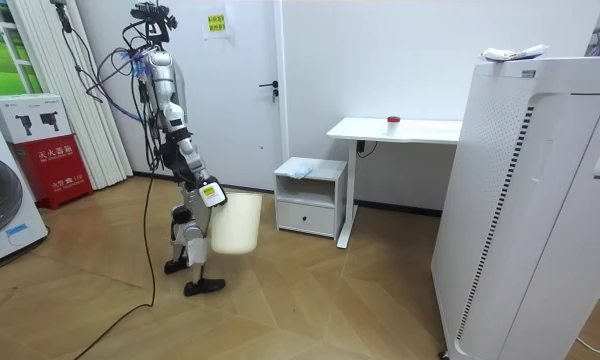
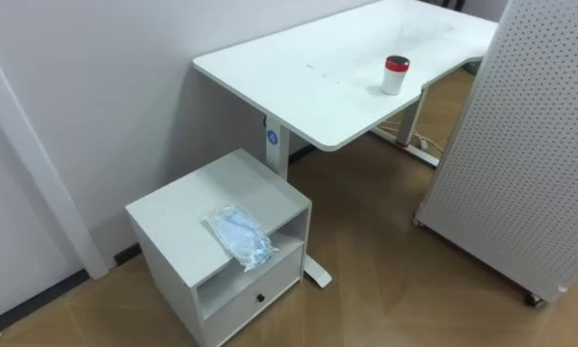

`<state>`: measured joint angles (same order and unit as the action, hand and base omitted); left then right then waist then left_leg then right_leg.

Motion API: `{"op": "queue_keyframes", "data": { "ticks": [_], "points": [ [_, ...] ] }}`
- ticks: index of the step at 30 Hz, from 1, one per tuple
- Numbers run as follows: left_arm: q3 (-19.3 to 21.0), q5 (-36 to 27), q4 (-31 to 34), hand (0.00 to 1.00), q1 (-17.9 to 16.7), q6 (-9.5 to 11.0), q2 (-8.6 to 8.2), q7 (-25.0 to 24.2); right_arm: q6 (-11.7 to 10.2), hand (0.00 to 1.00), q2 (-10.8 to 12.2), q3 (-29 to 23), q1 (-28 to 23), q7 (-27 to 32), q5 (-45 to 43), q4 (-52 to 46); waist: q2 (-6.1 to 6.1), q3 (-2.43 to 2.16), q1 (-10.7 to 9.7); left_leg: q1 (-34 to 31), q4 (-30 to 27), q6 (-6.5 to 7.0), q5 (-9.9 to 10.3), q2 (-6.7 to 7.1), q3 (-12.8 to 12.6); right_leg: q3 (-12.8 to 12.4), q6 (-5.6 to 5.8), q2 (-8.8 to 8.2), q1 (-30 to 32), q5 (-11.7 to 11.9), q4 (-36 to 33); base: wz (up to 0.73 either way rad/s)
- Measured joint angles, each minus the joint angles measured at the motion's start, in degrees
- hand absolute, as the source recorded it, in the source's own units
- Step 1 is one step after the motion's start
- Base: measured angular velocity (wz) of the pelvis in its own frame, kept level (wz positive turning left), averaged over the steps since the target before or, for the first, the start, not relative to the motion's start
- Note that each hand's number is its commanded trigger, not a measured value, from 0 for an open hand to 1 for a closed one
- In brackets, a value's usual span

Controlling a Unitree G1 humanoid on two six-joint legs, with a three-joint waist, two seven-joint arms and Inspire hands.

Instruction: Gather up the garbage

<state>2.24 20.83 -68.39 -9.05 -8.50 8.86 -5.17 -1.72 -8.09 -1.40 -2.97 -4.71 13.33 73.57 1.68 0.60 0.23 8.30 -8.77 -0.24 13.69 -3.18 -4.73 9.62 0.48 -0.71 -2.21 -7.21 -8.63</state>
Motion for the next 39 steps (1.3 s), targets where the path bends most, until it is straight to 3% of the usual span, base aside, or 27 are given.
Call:
{"op": "queue_keyframes", "data": {
  "ticks": [4,8,16,25,28,30,31,32,33,34,35,36,37,39],
  "points": [
    [0.03,-1.62,-0.10,0.00,-0.28,0.30,0.13,0.04,-0.16,1.00,0.00,0.00,-0.12,0.15,0.02,-0.02,-0.01,0.03,0.00,-0.09,0.03,-0.12,0.11,-0.01,-0.23,-0.20,0.00,0.06,0.27,0.00,-0.11,0.00],
    [0.46,-3.14,-0.29,0.00,-0.42,0.30,0.30,0.01,-0.16,1.00,0.04,-0.02,-0.10,0.16,0.08,-0.04,-0.31,-0.73,0.08,-0.75,-0.01,-0.17,0.72,-0.26,-0.24,-0.26,0.02,0.30,1.00,0.06,-0.43,0.00],
    [1.03,-3.26,-0.38,0.00,-0.56,0.35,0.40,0.00,-0.19,1.00,0.06,0.05,-0.13,0.31,0.09,-0.01,-0.21,-0.64,0.06,-0.90,-0.65,-0.17,0.72,-0.19,-0.29,-0.27,0.01,0.18,0.90,0.05,-0.40,0.00],
    [2.43,-3.31,-0.48,0.00,-1.51,0.35,0.41,0.06,0.04,1.00,0.06,0.04,-0.19,0.06,0.12,-0.09,0.41,-0.07,0.18,-0.86,-2.61,-0.51,1.23,-0.35,-1.07,-0.61,-0.25,0.03,1.21,-1.00,-2.61,-0.03],
    [3.56,-3.24,-0.55,0.00,-1.60,0.48,0.41,0.05,0.13,1.00,0.11,-1.34,-0.38,-0.08,0.04,-0.70,0.27,-0.02,0.11,-1.88,-7.03,-0.93,4.75,-1.59,-1.13,-0.24,-0.87,0.47,3.23,-4.38,-8.35,0.03],
    [4.88,-3.25,-0.56,0.00,-2.03,0.50,0.67,0.05,0.53,1.00,0.09,-2.23,-0.42,-0.92,-0.06,-1.03,0.28,-0.12,0.20,-2.75,-12.06,-2.07,7.58,-3.29,-1.51,0.79,-2.70,1.23,3.97,-7.50,-12.23,-0.11],
    [5.00,-3.24,-0.49,0.00,-2.26,0.47,0.77,0.06,0.58,1.00,0.09,-2.26,-0.43,-1.07,-0.07,-1.08,0.30,-0.17,0.21,-2.92,-13.53,-2.50,8.02,-3.69,-1.63,1.23,-3.07,1.31,4.13,-8.20,-13.05,-0.10],
    [4.99,-3.26,-0.38,0.00,-2.41,0.43,1.03,0.09,0.61,1.00,0.17,-2.28,-0.43,-1.25,-0.09,-1.30,0.51,-0.22,0.17,-5.30,-19.32,-2.97,8.31,-4.77,-2.69,1.55,-4.02,1.49,4.63,-9.38,-14.50,-0.08],
    [4.93,-3.26,-0.35,0.00,-2.31,0.20,0.99,0.11,0.62,1.00,-0.03,-2.32,-0.42,-1.27,0.02,-1.01,0.16,-0.33,0.17,-9.36,-28.67,-2.80,7.60,-6.50,-3.15,1.49,-4.56,2.10,4.50,-9.87,-14.99,-0.12],
    [4.94,-3.26,-0.36,0.00,-2.44,0.14,0.91,0.12,0.66,1.00,-0.18,-2.29,-0.42,-1.23,0.12,-0.63,-0.17,-0.40,0.30,-11.24,-32.97,-2.54,6.54,-7.25,-2.77,1.20,-4.88,2.25,4.10,-10.06,-15.16,-0.18],
    [4.90,-3.39,-0.44,0.00,-3.04,0.11,0.84,0.14,0.89,1.00,-0.42,-2.15,-0.48,-1.12,0.39,-0.02,-0.41,-0.34,0.33,-14.26,-40.04,-0.86,2.95,-7.96,-1.56,0.18,-5.30,2.92,2.61,-10.36,-15.12,-0.16],
    [4.81,-4.51,-0.50,0.00,-3.72,0.10,0.77,0.17,1.34,1.00,-0.57,-2.19,-0.62,-0.74,1.32,-0.06,0.09,-0.30,0.03,-16.45,-43.28,-0.35,1.75,-6.94,0.19,-0.79,-5.42,3.05,0.66,-11.12,-14.98,0.00],
    [4.46,-5.15,-0.50,0.00,-3.75,0.09,0.76,0.18,1.49,1.00,-0.71,-2.23,-1.02,-0.40,1.89,-0.07,0.14,-0.29,-0.39,-17.65,-43.08,0.18,2.16,-5.97,0.34,-0.98,-5.66,2.92,0.04,-11.63,-14.97,0.16],
    [3.80,-5.71,-0.13,0.00,-4.37,0.31,0.56,0.17,2.01,1.00,-1.25,-2.34,-1.73,0.73,2.89,0.10,0.38,-0.37,-0.73,-23.09,-37.62,0.88,2.61,-1.40,-0.44,-2.78,-6.32,2.36,-1.13,-13.36,-15.10,-0.06]
  ]
}}
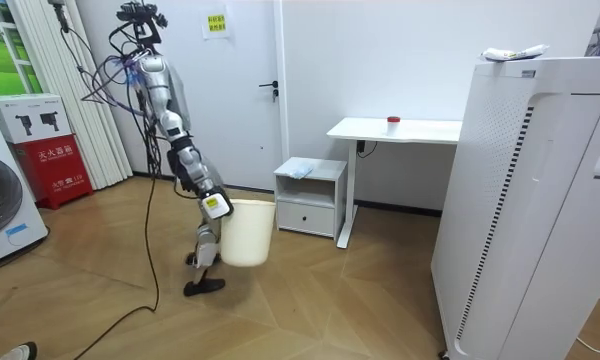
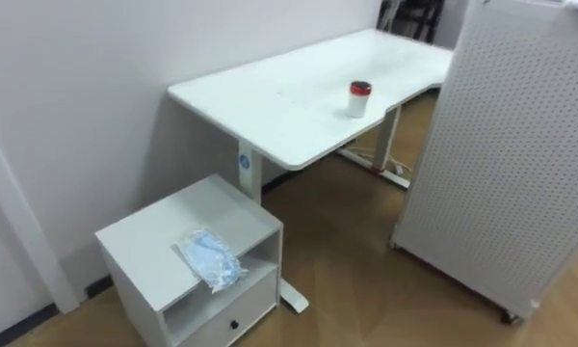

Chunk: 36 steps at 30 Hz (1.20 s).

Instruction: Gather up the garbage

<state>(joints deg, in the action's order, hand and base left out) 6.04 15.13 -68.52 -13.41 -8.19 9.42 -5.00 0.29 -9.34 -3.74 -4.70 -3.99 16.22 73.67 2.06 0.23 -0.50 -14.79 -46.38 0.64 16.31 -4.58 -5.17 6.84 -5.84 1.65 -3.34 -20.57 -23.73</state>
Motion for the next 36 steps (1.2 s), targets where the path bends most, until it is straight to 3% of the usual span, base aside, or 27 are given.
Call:
{"op": "queue_keyframes", "data": {
  "ticks": [1,2,3,4,6,7,8,10,11,12,13,14,15,17,19,22,23,24,25,26,28,30,32,33,34,35,36],
  "points": [
    [-0.01,-0.12,-0.01,0.00,-0.23,0.02,0.00,0.01,0.01,1.00,-0.05,0.15,0.00,0.26,0.06,-0.01,0.09,-0.02,0.38,-1.06,3.24,-0.14,-0.14,0.96,-0.48,-0.67,0.02,-0.16,-0.17,-0.30,0.01,-0.53],
    [0.01,-0.59,-0.01,0.00,-0.38,0.01,0.01,0.18,-0.07,1.00,-0.30,0.13,-0.05,0.36,0.07,-0.02,0.41,-0.19,1.09,-3.02,10.86,-1.02,-1.53,2.52,-0.81,-0.98,-0.02,-0.66,-0.23,-0.93,0.05,-0.61],
    [0.22,-0.62,-0.04,0.00,-0.63,0.00,0.03,0.43,-0.12,1.00,-0.46,0.22,-0.14,0.39,0.00,-0.05,0.26,-0.08,1.20,-4.64,19.02,-1.22,-4.53,3.39,-0.76,-1.71,-0.02,-0.65,-0.57,-1.47,0.20,-0.57],
    [0.33,-0.62,-0.06,0.00,-0.76,-0.02,0.09,0.51,-0.13,1.00,-0.44,0.32,-0.41,0.41,-0.03,-0.11,0.29,-0.04,1.34,-5.08,21.32,-1.00,-7.04,3.63,-0.85,-2.33,0.30,-0.72,-1.04,-1.69,0.42,-0.47],
    [0.88,-0.69,0.00,0.00,-0.86,0.28,-0.02,0.69,-0.10,1.00,-0.35,0.45,-1.21,0.55,-0.45,-0.12,0.88,-0.27,1.94,-4.81,26.41,-0.28,-14.96,3.93,-1.16,-4.89,0.95,-1.10,-4.09,-2.38,3.09,-0.45],
    [0.84,-0.71,0.00,0.00,-0.75,0.64,-0.08,0.69,-0.12,1.00,-0.39,0.41,-1.18,0.69,-0.86,-0.16,1.04,-0.30,1.88,-4.67,26.54,0.67,-16.23,4.52,-1.17,-5.31,1.25,-1.54,-4.54,-2.67,3.49,-0.30],
    [0.80,-0.82,-0.01,0.00,-0.33,1.40,-0.07,0.76,-0.21,1.00,-0.40,0.33,-0.94,0.85,-1.39,-0.18,1.38,-0.55,1.41,-4.56,25.90,2.18,-16.08,5.88,-1.29,-6.14,1.94,-2.72,-4.99,-3.18,4.26,-0.17],
    [0.53,-1.30,-0.08,0.00,1.07,2.54,0.03,1.03,-0.33,1.00,-0.40,0.19,-0.43,0.98,-1.52,-0.24,2.29,-0.23,1.07,-4.51,22.52,3.11,-13.82,6.41,-2.78,-7.06,3.64,-4.05,-5.26,-3.17,4.44,-0.22],
    [0.53,-2.27,-0.17,0.00,1.64,3.27,0.26,1.14,-0.49,1.00,-0.25,0.22,-0.09,1.03,-2.13,-0.48,2.42,0.09,1.15,-4.74,19.34,3.50,-11.60,6.25,-3.12,-7.19,4.86,-4.57,-6.49,-2.50,5.14,-0.39],
    [0.55,-3.38,-0.15,0.00,1.93,3.82,0.50,1.35,-0.73,1.00,-0.08,0.52,0.29,1.16,-3.42,-0.95,2.65,0.86,1.34,-6.08,13.21,4.59,-9.80,5.97,-3.69,-8.43,5.36,-5.08,-8.65,-2.15,6.00,-0.40],
    [0.56,-3.76,-0.17,0.00,2.01,3.95,0.50,1.64,-0.83,1.00,-0.17,0.95,0.56,1.27,-3.74,-1.37,2.53,1.22,1.52,-7.72,10.45,4.55,-8.78,6.24,-4.44,-9.20,5.45,-5.29,-9.66,-2.09,6.01,-0.34],
    [0.55,-4.21,-0.28,0.00,2.77,3.99,-0.07,2.10,-0.91,1.00,-0.53,1.47,-0.03,1.38,-4.04,-1.99,1.96,0.07,1.67,-8.31,11.08,4.51,-6.71,6.64,-4.55,-9.67,6.24,-5.55,-9.53,-2.54,4.89,0.03],
    [0.47,-4.32,-0.28,0.00,4.01,4.22,-0.19,2.20,-0.63,1.00,-0.74,1.26,0.12,1.53,-4.79,-2.25,1.77,-0.71,1.07,-7.54,12.49,4.83,-4.51,7.05,-4.61,-8.37,7.79,-6.22,-8.11,-3.52,1.60,0.29],
    [0.60,-4.45,-0.20,0.00,6.94,4.91,-0.07,3.01,-0.60,1.00,-0.65,1.23,0.81,2.03,-5.88,-2.17,2.13,-0.15,1.10,-7.30,11.88,6.51,-3.32,8.58,-5.97,-7.32,8.63,-7.81,-5.55,-3.86,-2.93,0.32],
    [0.56,-7.09,-0.06,0.00,8.58,4.83,0.19,4.25,-0.74,1.00,-0.57,1.56,2.15,2.29,-6.68,-2.56,2.56,0.18,2.52,-6.36,11.47,7.28,-2.84,9.45,-6.98,-6.50,10.02,-8.94,-3.12,-2.11,-8.90,-0.12],
    [0.44,-12.19,0.14,0.00,9.07,5.07,0.38,6.27,-1.62,1.00,-0.33,2.55,2.70,2.52,-5.96,-3.28,2.05,0.26,2.44,-1.91,14.73,8.01,-2.34,10.47,-6.90,-4.27,9.82,-10.51,0.47,6.96,-20.02,0.06],
    [-0.57,-12.16,0.21,0.00,9.61,5.45,0.40,7.14,-1.90,1.00,-0.53,2.37,2.93,2.56,-6.03,-3.31,1.52,0.25,1.95,0.23,17.03,8.44,-1.80,10.81,-6.45,-3.38,9.90,-11.47,3.04,12.14,-25.34,0.23],
    [-1.55,-12.21,0.51,0.00,10.04,6.24,0.40,7.98,-2.15,1.00,-0.95,2.35,3.13,2.54,-6.10,-3.41,0.67,0.06,2.02,1.48,19.21,7.91,-0.41,10.81,-5.16,-2.61,10.00,-11.81,6.11,13.45,-30.44,0.16],
    [-1.79,-12.14,0.73,0.00,10.26,6.68,0.42,8.46,-2.20,1.00,-1.01,2.37,3.45,2.56,-5.94,-3.42,0.54,0.24,2.32,1.86,19.48,7.86,-0.15,10.83,-5.20,-2.24,9.95,-12.39,7.73,12.70,-32.50,0.04],
    [-2.03,-12.24,1.11,0.00,10.51,7.39,0.05,9.52,-2.39,1.00,-1.35,2.52,3.57,2.56,-5.37,-3.92,-0.21,0.65,2.33,2.75,20.08,7.97,0.00,10.70,-4.97,-1.55,9.37,-12.90,10.62,10.00,-34.91,-0.04],
    [-2.41,-12.37,1.79,0.00,10.62,8.60,-0.16,10.90,-3.08,1.00,-1.53,2.77,3.46,2.56,-3.50,-4.78,-1.07,0.69,2.26,4.56,21.89,7.89,-0.01,10.23,-4.63,-0.74,8.99,-13.08,14.29,5.65,-33.80,-0.02],
    [-2.89,-12.26,2.94,0.00,10.88,10.06,-0.13,13.23,-4.48,1.00,-1.56,4.64,3.42,2.59,-1.57,-4.84,-1.34,0.52,2.03,5.84,23.52,7.24,-0.26,9.30,-3.92,-0.89,8.85,-12.11,17.50,2.59,-24.26,0.07],
    [-4.20,-12.29,3.44,0.00,11.41,11.51,-0.05,14.73,-4.78,1.00,-1.60,5.77,3.45,2.94,-0.47,-4.76,-1.20,0.46,1.74,6.11,23.73,6.45,-0.24,8.67,-2.70,-1.55,9.04,-11.42,18.21,2.72,-12.12,0.23],
    [-4.31,-12.10,3.84,0.00,11.70,12.44,-0.26,15.78,-5.34,1.00,-1.66,6.73,3.50,3.10,-0.07,-4.40,-1.01,0.33,1.18,6.18,23.56,5.68,0.09,8.20,-2.04,-1.61,9.91,-11.17,17.69,5.92,-5.44,0.32],
    [-4.24,-12.03,4.08,0.00,11.64,12.63,-0.58,16.31,-5.70,1.00,-1.57,6.98,3.35,3.25,-0.10,-4.05,-0.88,0.30,0.65,6.39,23.70,5.20,-0.06,7.83,-1.32,-0.91,9.82,-10.64,16.85,6.52,-3.76,0.27],
    [-4.15,-11.15,4.89,0.00,11.77,13.19,-0.83,17.41,-6.21,1.00,-1.38,7.09,3.29,3.36,-0.11,-3.31,-1.37,-0.29,0.66,6.79,24.31,4.51,-0.38,7.03,-0.56,-0.25,9.23,-9.30,15.01,7.37,-0.95,0.18],
    [-4.13,-10.21,6.14,0.00,12.06,13.85,-0.83,18.83,-6.69,1.00,-1.33,7.48,3.54,3.32,-0.12,-2.38,-1.07,-0.04,0.66,7.26,25.14,4.05,-0.66,6.58,-0.37,-0.04,8.87,-8.42,14.17,7.65,0.08,0.09]
  ]
}}
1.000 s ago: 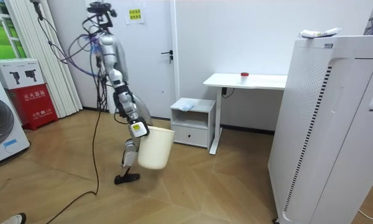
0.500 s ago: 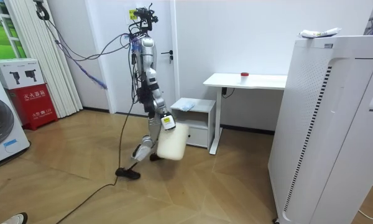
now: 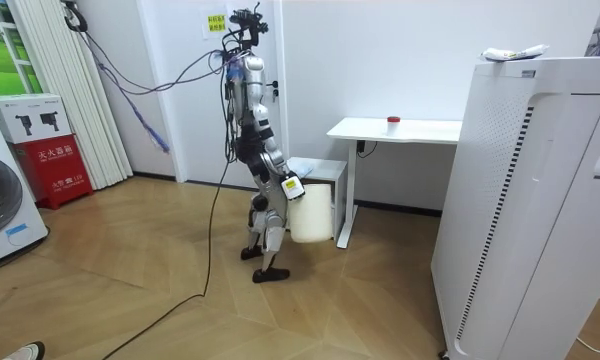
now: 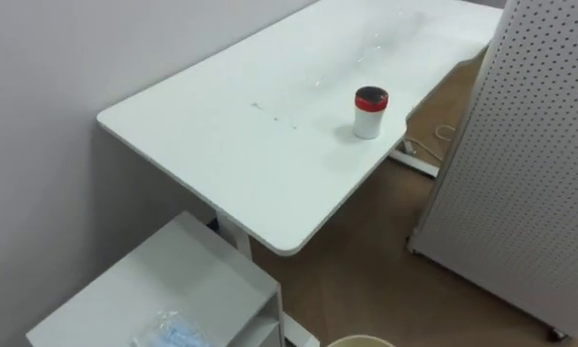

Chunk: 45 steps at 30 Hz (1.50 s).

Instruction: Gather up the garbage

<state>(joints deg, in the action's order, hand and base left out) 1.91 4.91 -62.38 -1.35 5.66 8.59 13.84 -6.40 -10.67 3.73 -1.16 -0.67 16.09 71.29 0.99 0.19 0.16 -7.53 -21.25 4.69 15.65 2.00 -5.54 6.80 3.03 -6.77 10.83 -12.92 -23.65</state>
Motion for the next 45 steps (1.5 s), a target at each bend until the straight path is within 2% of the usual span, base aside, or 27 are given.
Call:
{"op": "queue_keyframes", "data": {
  "ticks": [4,5,7,9,13,15,21,23,24,26,33,37,41,42,44,45],
  "points": [
    [0.09,4.61,1.83,0.00,3.12,1.77,0.04,3.61,-0.37,1.00,-0.13,-0.17,0.45,-0.11,-0.70,0.47,0.82,0.61,-0.46,-0.11,0.53,-0.58,-0.37,-0.60,0.93,1.02,-0.40,0.89,-0.60,0.27,1.18,0.10],
    [0.08,6.02,4.86,0.00,3.48,1.94,0.08,4.39,-0.39,1.00,-0.10,-0.25,1.25,-0.25,-0.99,0.65,0.91,0.66,-1.21,-1.00,0.32,-0.60,-0.37,-0.70,1.04,1.29,-0.52,0.93,0.11,0.34,1.18,0.04],
    [-0.12,7.75,6.64,0.00,5.76,3.61,0.07,5.58,-0.63,1.00,-0.17,0.10,2.69,-0.44,-1.01,1.56,0.80,0.89,-1.37,-2.30,-0.33,-0.60,-0.37,-0.81,0.94,1.14,-0.67,1.07,1.18,0.66,1.23,-0.03],
    [-1.50,8.91,6.01,0.00,9.86,5.50,0.30,7.17,-0.62,1.00,-0.22,1.53,4.83,-0.77,-0.91,2.88,0.28,1.21,-1.66,-3.48,-0.53,-0.59,-0.38,-0.87,0.84,1.11,-0.66,1.09,2.30,1.21,1.46,-0.09],
    [-5.16,9.64,4.43,0.00,14.66,5.89,0.18,9.04,-0.43,1.00,-0.22,3.56,7.08,-0.86,-1.04,3.29,-0.41,1.71,-2.49,-5.88,-1.50,-0.53,-0.40,-1.06,0.18,1.03,-0.71,0.98,4.74,1.73,0.96,-0.08],
    [-6.87,9.83,1.06,0.00,17.67,5.89,0.13,9.38,-0.47,1.00,-0.21,5.18,8.93,-1.33,-1.04,3.46,-1.30,2.27,-3.22,-7.86,-2.27,-0.53,-0.40,-1.38,-0.28,1.05,-0.84,1.12,6.61,2.24,0.82,-0.11],
    [-8.84,10.32,-2.89,0.00,21.50,5.87,-0.22,9.74,-0.29,1.00,-0.38,6.49,13.44,-1.96,-1.11,4.37,-2.90,3.27,-5.42,-14.15,-5.13,-0.54,-0.40,-1.91,-0.96,0.77,-1.31,1.24,12.99,2.70,-1.47,-0.06],
    [-9.86,10.27,-4.06,0.00,22.95,5.88,-0.13,9.76,-0.33,1.00,-0.39,7.75,14.37,-1.91,-0.84,4.31,-2.86,3.61,-5.45,-15.72,-6.02,-0.54,-0.40,-2.17,-1.39,0.69,-1.47,1.29,14.56,2.80,-2.25,-0.06],
    [-10.92,10.22,-4.96,0.00,23.51,5.87,-0.12,9.72,-0.47,1.00,-0.38,8.82,14.90,-1.76,-0.75,4.26,-2.91,3.79,-5.80,-16.21,-6.31,-0.54,-0.40,-2.29,-1.47,0.72,-1.58,1.20,14.99,2.87,-2.43,-0.04],
    [-11.69,10.22,-5.52,0.00,23.79,5.88,-0.27,9.56,-0.60,1.00,-0.34,9.79,15.47,-1.75,-0.74,4.18,-2.84,3.87,-6.31,-16.89,-6.67,-0.54,-0.39,-2.39,-1.56,0.75,-1.62,0.98,15.82,2.89,-3.06,-0.02],
    [-13.52,10.33,-6.97,0.00,24.48,5.87,-0.85,9.28,-1.15,1.00,-0.28,10.81,16.42,-1.25,0.58,2.92,-2.12,4.59,-6.53,-21.72,-8.54,-0.52,-0.32,-2.75,-2.42,0.69,-2.17,0.96,21.41,3.22,-6.21,-0.03],
    [-14.04,10.64,-7.59,0.00,24.43,5.82,-0.74,9.46,-1.67,1.00,-0.28,10.81,16.48,-1.16,3.05,2.25,-2.07,4.60,-6.54,-23.83,-9.58,-0.53,-0.32,-3.18,-3.02,0.02,-2.62,1.37,23.69,3.52,-6.86,-0.11],
    [-14.82,12.30,-7.84,0.00,24.71,5.93,0.23,10.79,-1.93,1.00,-0.33,11.13,16.49,-0.51,5.07,1.58,-1.99,4.55,-6.65,-26.34,-10.64,-0.81,-0.23,-3.86,-3.19,-0.11,-3.14,1.85,26.06,3.89,-7.25,-0.06],
    [-15.24,12.97,-8.60,0.07,25.07,5.98,0.41,11.29,-2.20,1.00,-0.27,11.34,16.47,-0.06,5.68,1.56,-2.01,4.56,-6.68,-26.92,-11.19,-0.89,-0.20,-4.15,-3.23,-0.09,-3.22,1.91,26.42,3.94,-7.33,-0.05],
    [-15.36,13.43,-9.57,0.73,25.57,5.96,0.56,12.09,-2.28,1.00,0.01,11.32,16.46,0.50,5.86,1.34,-2.00,4.55,-6.71,-27.35,-11.57,-1.09,-0.06,-4.47,-3.25,-0.12,-3.34,2.21,26.75,4.01,-7.44,-0.05],
    [-15.35,13.57,-10.45,0.84,26.01,5.94,0.60,12.43,-2.24,1.00,0.02,11.32,16.46,0.80,5.71,0.83,-2.03,4.54,-6.61,-27.76,-11.74,-1.15,-0.03,-4.59,-3.34,-0.24,-3.46,2.63,27.21,4.09,-7.52,-0.06]
  ]
}}
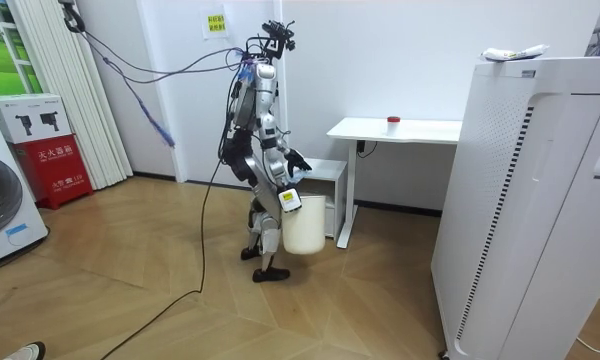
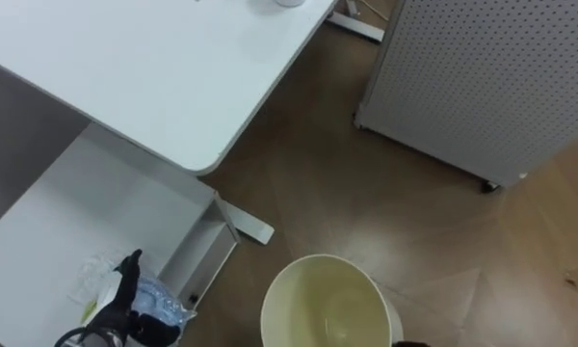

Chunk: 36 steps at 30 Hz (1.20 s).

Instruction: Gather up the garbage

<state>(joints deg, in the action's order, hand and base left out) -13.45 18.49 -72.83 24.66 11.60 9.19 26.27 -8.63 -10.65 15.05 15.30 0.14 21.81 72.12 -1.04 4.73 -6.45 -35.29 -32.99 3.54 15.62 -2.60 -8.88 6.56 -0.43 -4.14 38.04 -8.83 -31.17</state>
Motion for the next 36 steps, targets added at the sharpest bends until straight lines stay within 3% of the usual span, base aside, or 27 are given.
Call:
{"op": "queue_keyframes", "data": {
  "ticks": [1,5,9,15,21,28,32,36],
  "points": [
    [0.00,0.22,-0.52,1.00,0.31,-0.04,0.02,0.19,0.01,1.00,0.02,0.00,0.01,0.13,-0.02,-0.23,-0.05,0.03,0.09,-0.21,-0.26,-0.06,0.06,-0.13,-0.02,-0.09,-0.08,0.16,0.14,0.05,-0.02,-0.10],
    [-0.45,1.94,-1.30,1.00,0.94,-1.56,1.02,2.43,0.35,1.00,0.81,0.25,-0.11,0.53,0.01,-1.07,-0.21,-0.03,0.16,-0.43,-0.84,-0.37,0.38,-0.93,-0.29,0.00,-0.51,0.46,0.21,0.34,0.19,-0.07],
    [-2.82,4.44,-1.30,1.00,0.88,-3.64,3.38,3.69,0.76,1.00,0.70,1.33,0.09,1.09,0.42,-1.17,-0.43,-0.12,0.22,-0.25,-0.71,-0.58,0.25,-0.96,-0.38,-0.29,-0.56,0.72,0.25,0.36,0.02,-0.02],
    [-3.97,8.38,-1.34,1.00,0.17,-7.18,3.29,4.15,1.11,1.00,0.78,2.02,0.17,1.02,0.75,-1.18,-0.42,-0.12,0.30,-0.10,-0.51,-0.60,0.22,-0.82,-0.59,-0.58,-0.56,0.92,0.30,0.36,0.06,0.00],
    [-6.07,9.82,-1.38,1.00,-1.76,-8.68,2.77,2.77,1.08,1.00,0.75,4.02,0.48,0.92,1.50,-1.31,-0.24,-0.22,0.28,-0.55,-0.27,-0.63,0.19,-0.83,-0.74,-0.68,-0.56,0.85,0.89,0.36,0.29,0.00],
    [-8.48,9.20,-1.26,1.00,-1.68,-8.09,2.06,2.82,0.48,1.00,0.77,6.28,1.21,0.97,3.37,-0.96,-0.23,-0.21,0.26,-0.90,-0.68,-0.61,0.19,-0.75,-0.55,-0.14,-0.55,0.38,1.03,0.36,0.36,0.01],
    [-8.07,7.96,-0.02,1.00,-1.55,-5.24,-1.08,2.87,-0.34,1.00,1.19,6.38,1.57,0.87,2.93,-0.64,-0.25,-0.20,0.37,-0.89,-0.30,-0.59,0.17,-0.70,-0.49,-0.11,-0.52,0.35,0.94,0.38,0.40,0.00],
    [-8.46,6.64,4.97,1.00,-1.88,-1.57,-5.15,2.48,-3.05,1.00,1.99,7.50,1.58,0.37,2.71,0.45,-0.17,-0.15,0.35,-0.45,0.27,-0.55,0.04,-0.63,-0.82,-0.43,-0.52,0.33,0.83,0.38,0.54,-0.02]
  ]
}}
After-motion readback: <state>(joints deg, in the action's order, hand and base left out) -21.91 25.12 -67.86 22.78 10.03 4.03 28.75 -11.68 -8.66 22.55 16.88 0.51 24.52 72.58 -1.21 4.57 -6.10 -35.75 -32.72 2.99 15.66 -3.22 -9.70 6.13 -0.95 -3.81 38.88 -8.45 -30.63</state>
